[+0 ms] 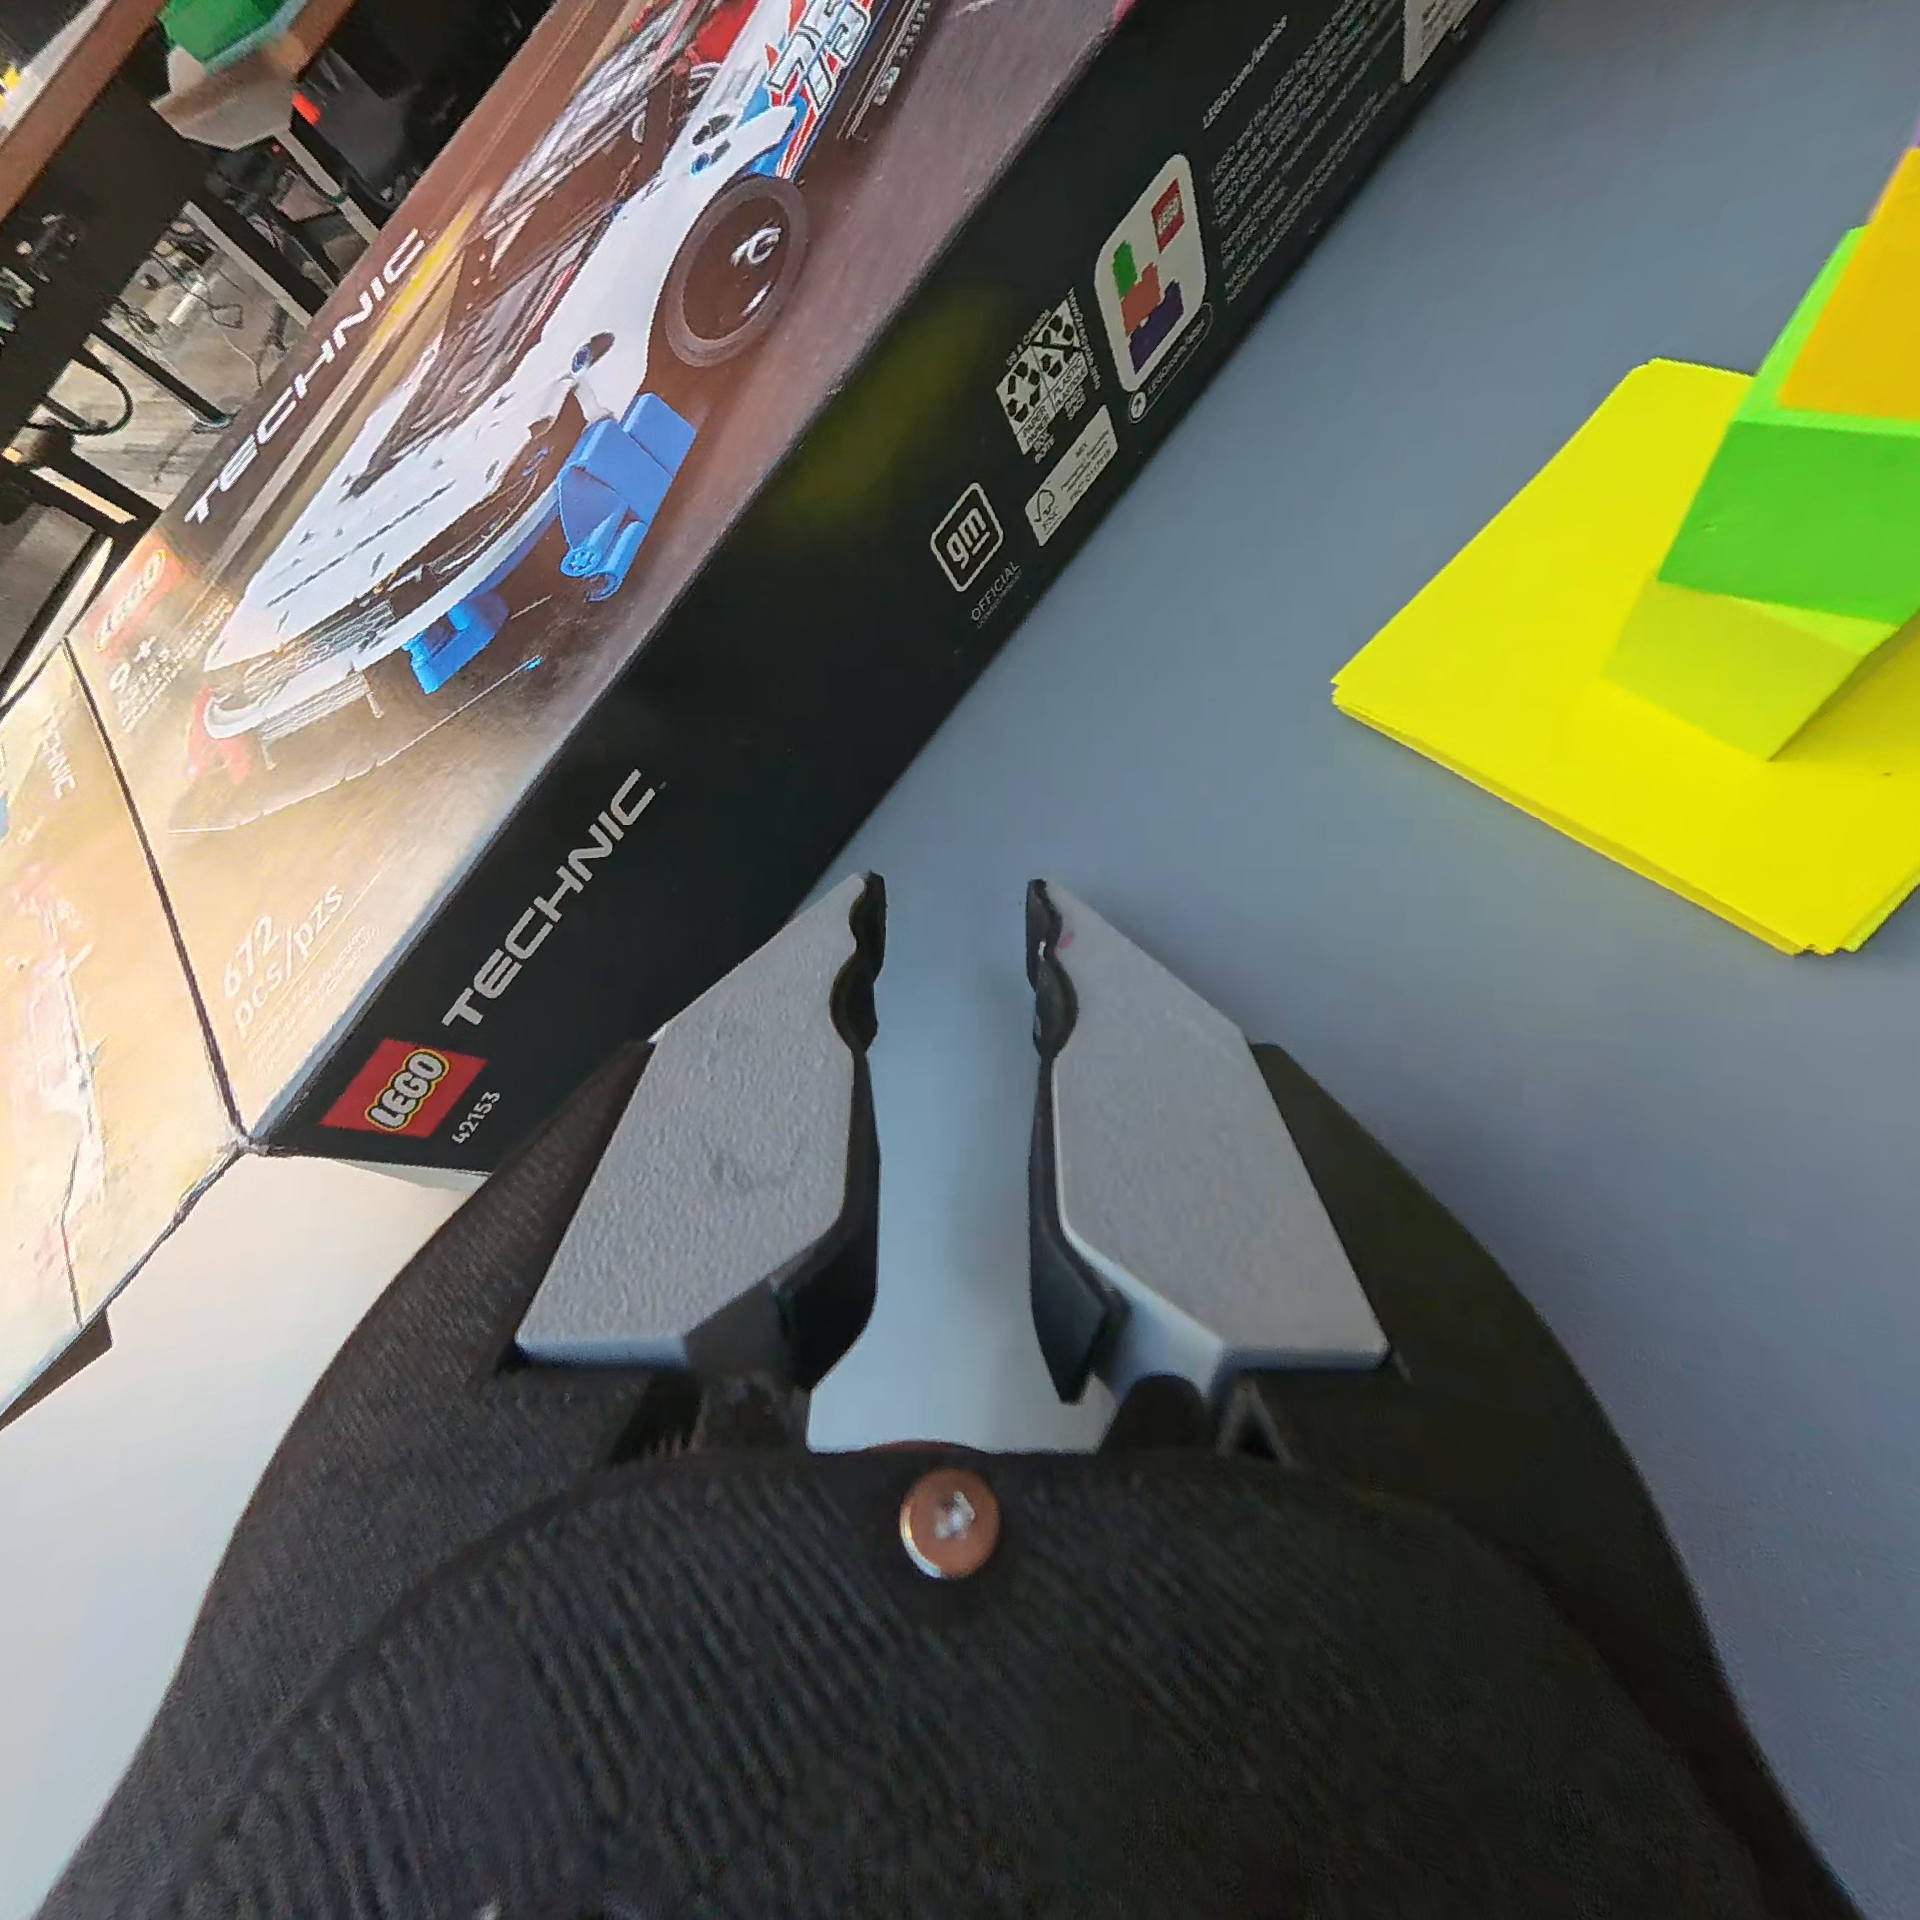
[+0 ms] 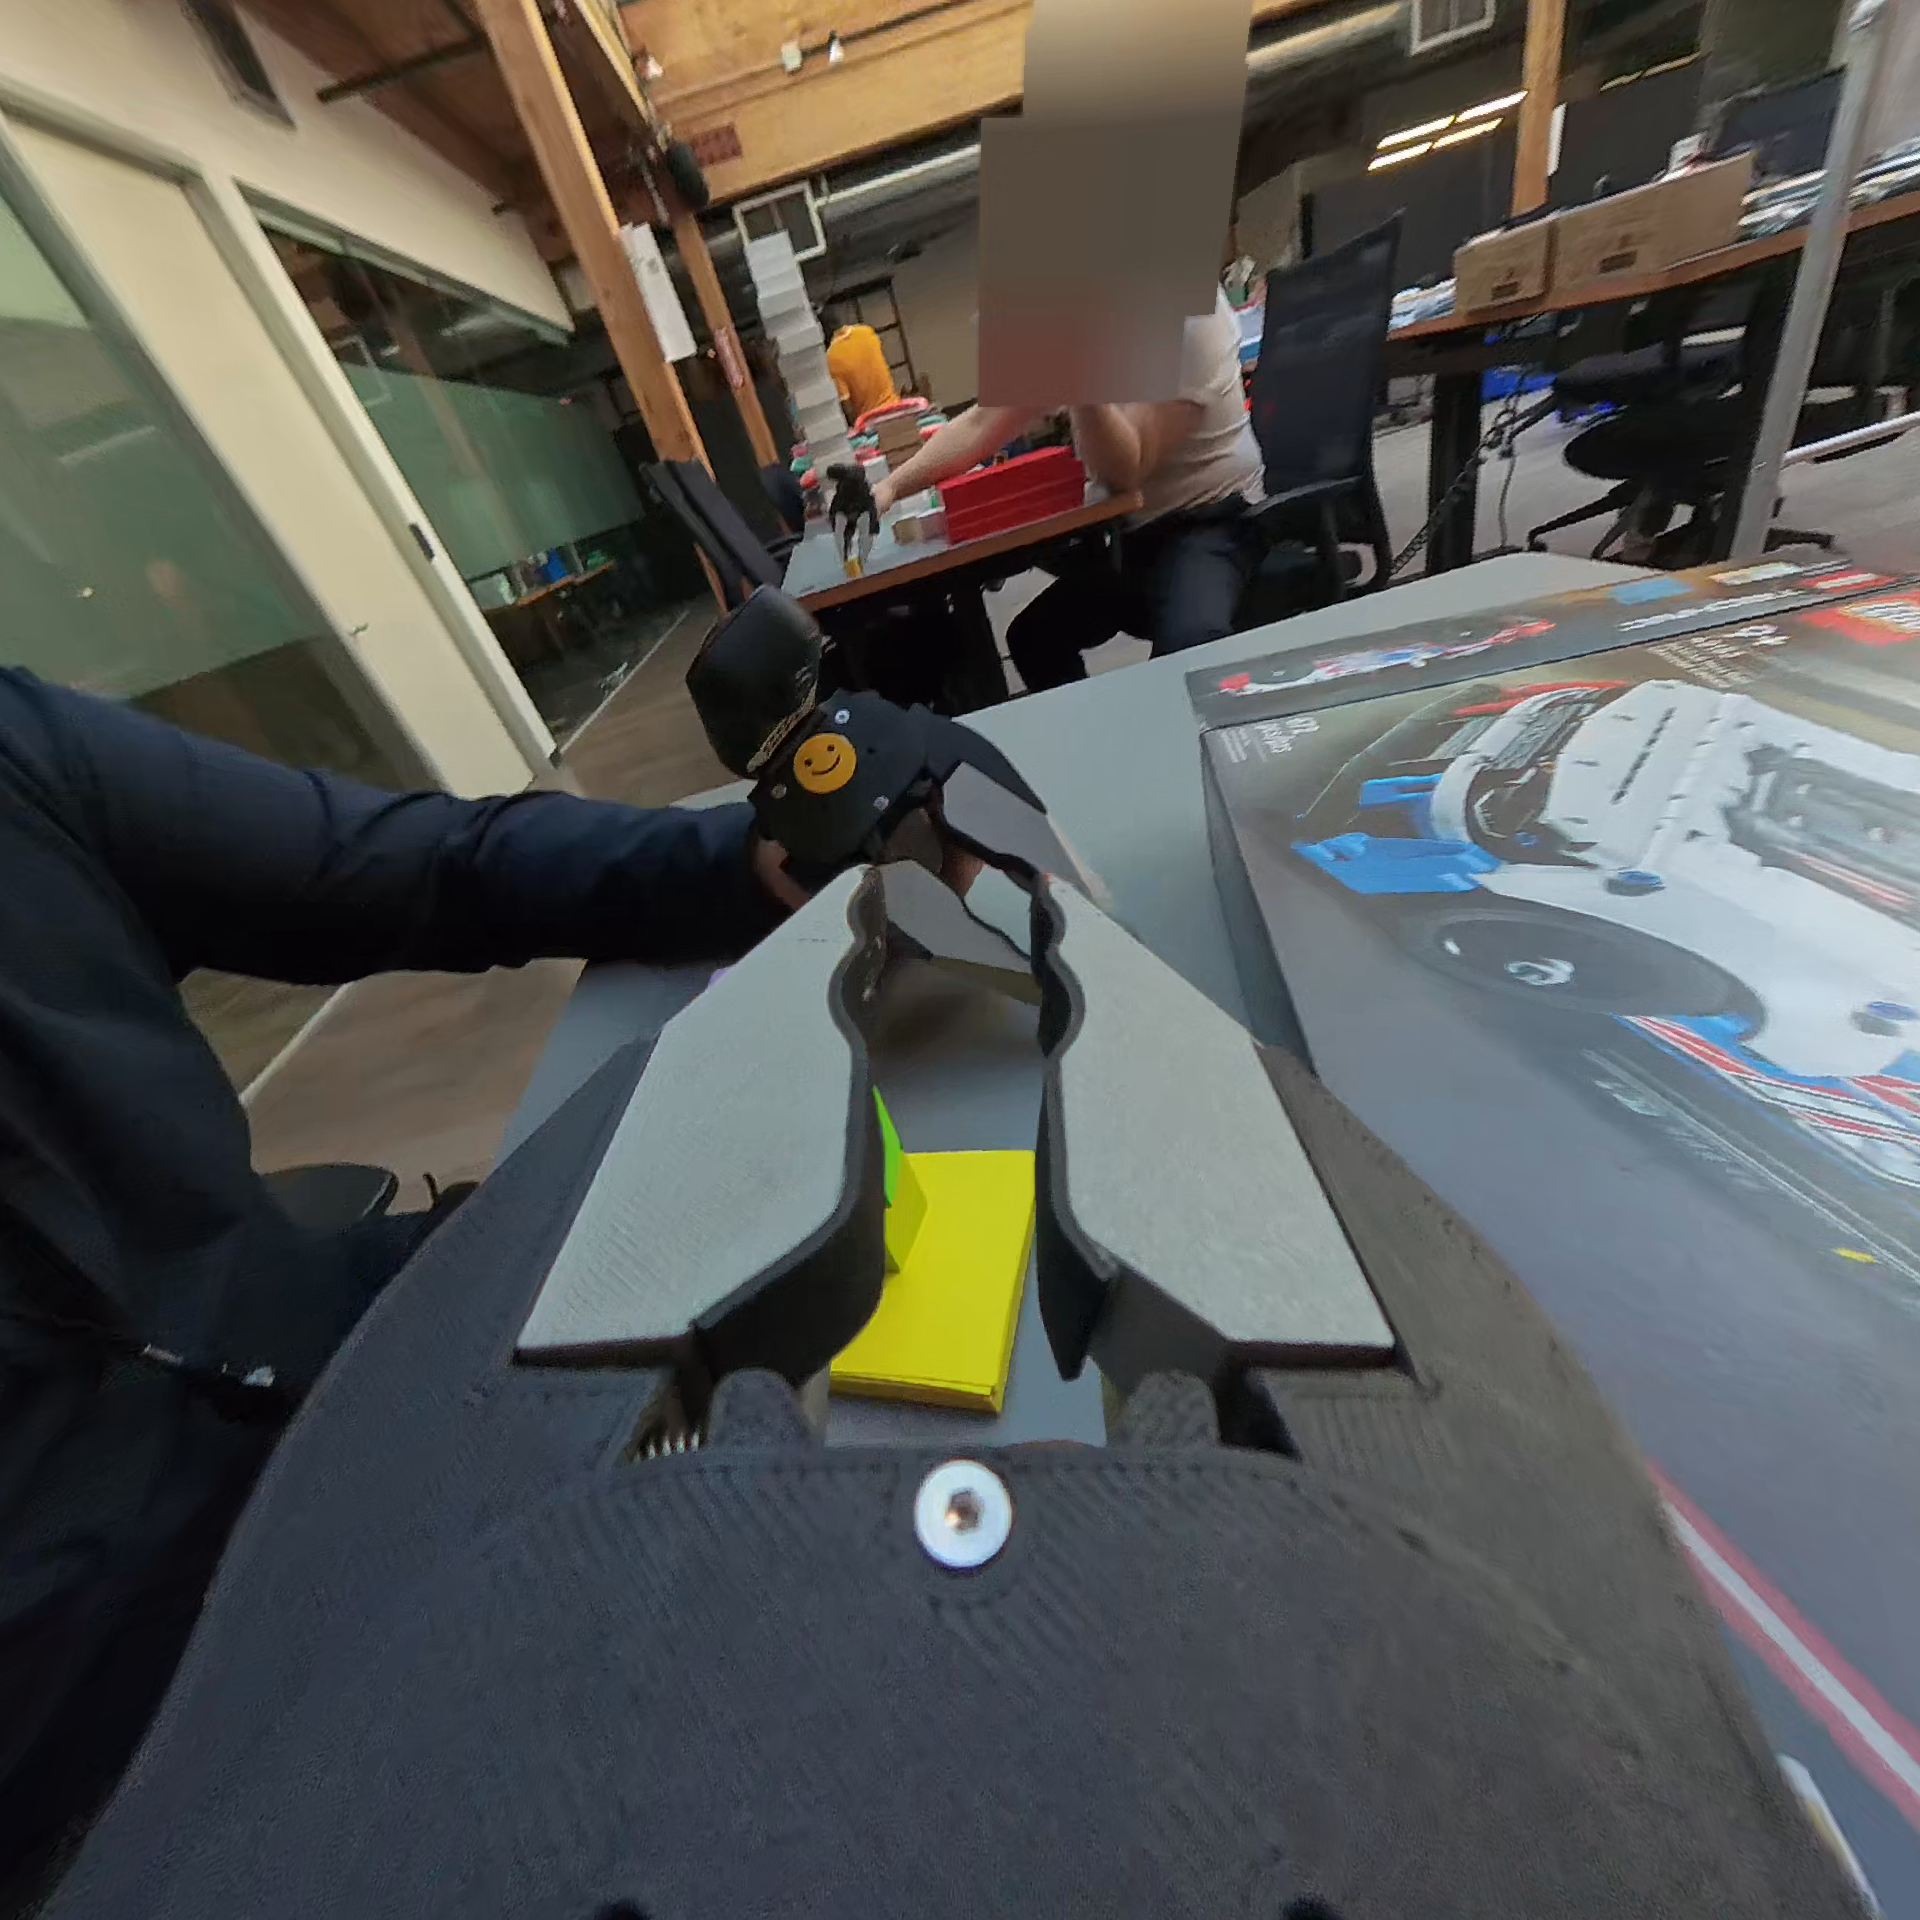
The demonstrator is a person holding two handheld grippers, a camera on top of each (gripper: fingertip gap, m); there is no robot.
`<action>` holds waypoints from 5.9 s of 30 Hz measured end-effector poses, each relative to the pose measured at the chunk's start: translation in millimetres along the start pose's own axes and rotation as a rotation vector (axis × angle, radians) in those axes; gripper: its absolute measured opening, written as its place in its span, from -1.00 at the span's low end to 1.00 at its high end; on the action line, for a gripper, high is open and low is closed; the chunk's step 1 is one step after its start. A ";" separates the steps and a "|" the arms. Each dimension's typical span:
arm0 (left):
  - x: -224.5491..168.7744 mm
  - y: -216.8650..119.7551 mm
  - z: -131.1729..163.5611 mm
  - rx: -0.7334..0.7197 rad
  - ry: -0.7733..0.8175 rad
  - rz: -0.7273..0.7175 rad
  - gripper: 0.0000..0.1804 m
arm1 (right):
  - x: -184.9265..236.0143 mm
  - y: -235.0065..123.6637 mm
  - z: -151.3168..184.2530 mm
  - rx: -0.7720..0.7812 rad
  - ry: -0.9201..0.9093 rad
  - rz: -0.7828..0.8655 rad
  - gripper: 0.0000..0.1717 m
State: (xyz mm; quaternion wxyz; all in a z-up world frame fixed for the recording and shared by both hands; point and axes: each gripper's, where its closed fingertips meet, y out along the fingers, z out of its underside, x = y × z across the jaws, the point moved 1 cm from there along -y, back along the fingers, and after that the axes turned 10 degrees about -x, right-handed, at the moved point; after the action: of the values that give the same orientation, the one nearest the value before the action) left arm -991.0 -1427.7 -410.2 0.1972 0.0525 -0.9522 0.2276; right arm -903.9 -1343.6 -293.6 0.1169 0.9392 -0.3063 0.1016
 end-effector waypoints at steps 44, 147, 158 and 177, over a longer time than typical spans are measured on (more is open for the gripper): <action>0.1 1.6 3.7 0.030 -0.004 0.001 -0.71 | -55.5 -36.1 -24.5 -0.147 -0.069 0.392 -0.70; -70.6 -87.0 -134.2 -0.598 -0.020 0.347 -0.71 | 74.6 39.9 15.8 0.142 -0.325 -0.163 -0.62; -69.4 -83.8 -133.6 -0.578 -0.038 0.332 -0.71 | 77.7 42.9 27.4 0.190 -0.301 -0.192 -0.71; -65.2 -81.5 -131.0 -0.564 -0.091 0.339 -0.71 | 76.2 42.3 27.5 0.187 -0.288 -0.187 -0.80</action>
State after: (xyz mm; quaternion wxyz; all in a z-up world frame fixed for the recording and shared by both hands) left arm -869.7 -1440.1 -295.3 0.1204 -0.1534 -0.9806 -0.0180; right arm -865.7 -1426.6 -293.1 -0.0068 0.9752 -0.2206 -0.0169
